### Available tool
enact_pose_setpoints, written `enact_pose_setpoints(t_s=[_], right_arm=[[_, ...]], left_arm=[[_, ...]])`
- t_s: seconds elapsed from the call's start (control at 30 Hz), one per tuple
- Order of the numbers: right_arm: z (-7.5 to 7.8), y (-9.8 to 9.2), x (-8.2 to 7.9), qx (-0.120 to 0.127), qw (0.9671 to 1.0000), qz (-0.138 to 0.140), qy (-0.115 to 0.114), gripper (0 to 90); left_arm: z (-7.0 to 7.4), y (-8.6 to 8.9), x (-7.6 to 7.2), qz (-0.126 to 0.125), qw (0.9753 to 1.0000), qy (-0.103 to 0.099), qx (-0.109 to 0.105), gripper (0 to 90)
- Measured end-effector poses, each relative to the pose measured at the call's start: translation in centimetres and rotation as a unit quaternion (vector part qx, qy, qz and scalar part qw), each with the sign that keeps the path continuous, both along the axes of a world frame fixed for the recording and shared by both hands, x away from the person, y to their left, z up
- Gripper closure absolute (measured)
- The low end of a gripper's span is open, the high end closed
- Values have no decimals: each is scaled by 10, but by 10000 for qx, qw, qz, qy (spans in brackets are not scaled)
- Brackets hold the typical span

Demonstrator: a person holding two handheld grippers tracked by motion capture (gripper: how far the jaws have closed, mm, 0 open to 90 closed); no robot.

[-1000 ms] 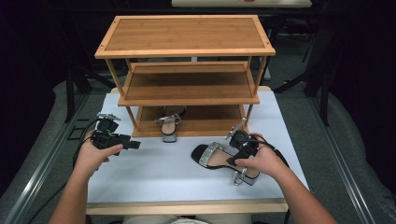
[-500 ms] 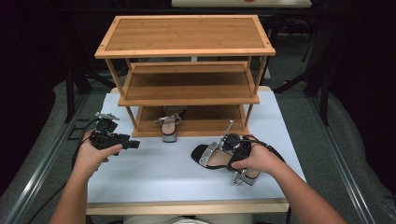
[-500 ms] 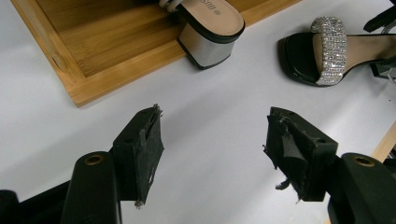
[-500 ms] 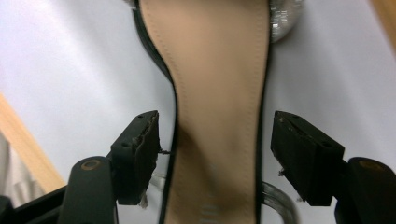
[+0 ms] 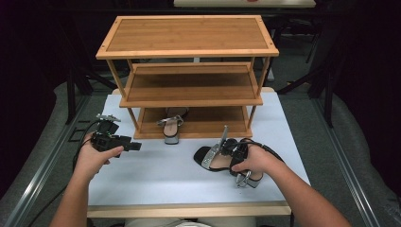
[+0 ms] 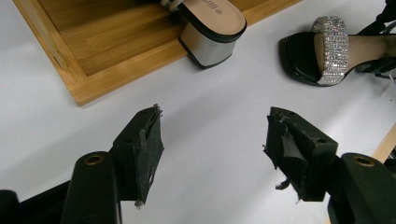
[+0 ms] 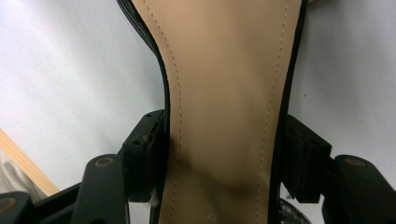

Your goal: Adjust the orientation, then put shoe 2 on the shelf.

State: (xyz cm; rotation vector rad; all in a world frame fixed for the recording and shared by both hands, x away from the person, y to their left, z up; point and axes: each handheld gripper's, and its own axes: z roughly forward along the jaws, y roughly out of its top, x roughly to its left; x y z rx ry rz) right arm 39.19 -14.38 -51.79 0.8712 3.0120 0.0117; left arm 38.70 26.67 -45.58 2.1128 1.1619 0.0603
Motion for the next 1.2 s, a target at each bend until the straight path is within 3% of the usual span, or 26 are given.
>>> enact_pose_setpoints(t_s=[0.23, 0.37, 0.4, 0.47, 0.5, 0.6, 0.73, 0.9, 0.97, 1.0, 1.07, 1.1, 1.17, 1.2], right_arm=[[1, -1, -1, 21, 9998, -210, 67, 410], [1, 1, -3, -103, 9991, -381, 124, 413], [3, 1, -3, -180, 9987, -424, 230, 413], [3, 2, -4, -184, 9973, -629, 323, 414], [2, 2, -5, -91, 9973, -684, 243, 414], [1, 3, -6, -53, 9961, -824, 302, 414], [2, 3, -7, -126, 9966, -785, 194, 415], [2, -2, -8, 90, 9962, -841, 188, 417], [5, -2, -7, -20, 9967, -771, 246, 418], [5, -2, -8, 146, 9967, -789, 107, 418], [8, -2, -8, 87, 9967, -779, 191, 419], [7, -2, -9, 251, 9963, -824, 78, 419], [10, -3, -7, 312, 9955, -895, -17, 419], [14, -3, -6, 222, 9957, -893, 56, 419]], left_arm=[[0, 0, 0, 11, 10000, 7, -7, 356], [-1, 0, 0, 23, 10000, 18, -10, 357], [-1, 0, 0, 24, 10000, 18, -7, 357], [-1, 0, 0, 20, 10000, 19, -12, 357], [-1, 0, 0, 15, 10000, 19, -12, 357], [-2, 0, 0, 28, 10000, 26, -13, 357], [-1, 0, 0, 31, 10000, 24, -23, 357], [-2, 0, 1, 42, 10000, 44, -27, 357], [-2, 0, 1, 45, 10000, 40, -27, 357], [-2, 0, 1, 46, 10000, 41, -28, 357], [-2, 0, 1, 47, 10000, 41, -28, 357], [-3, 0, 1, 53, 10000, 47, -25, 357], [-3, 0, 1, 59, 10000, 50, -26, 357], [-2, 1, 1, 53, 10000, 49, -25, 357]])
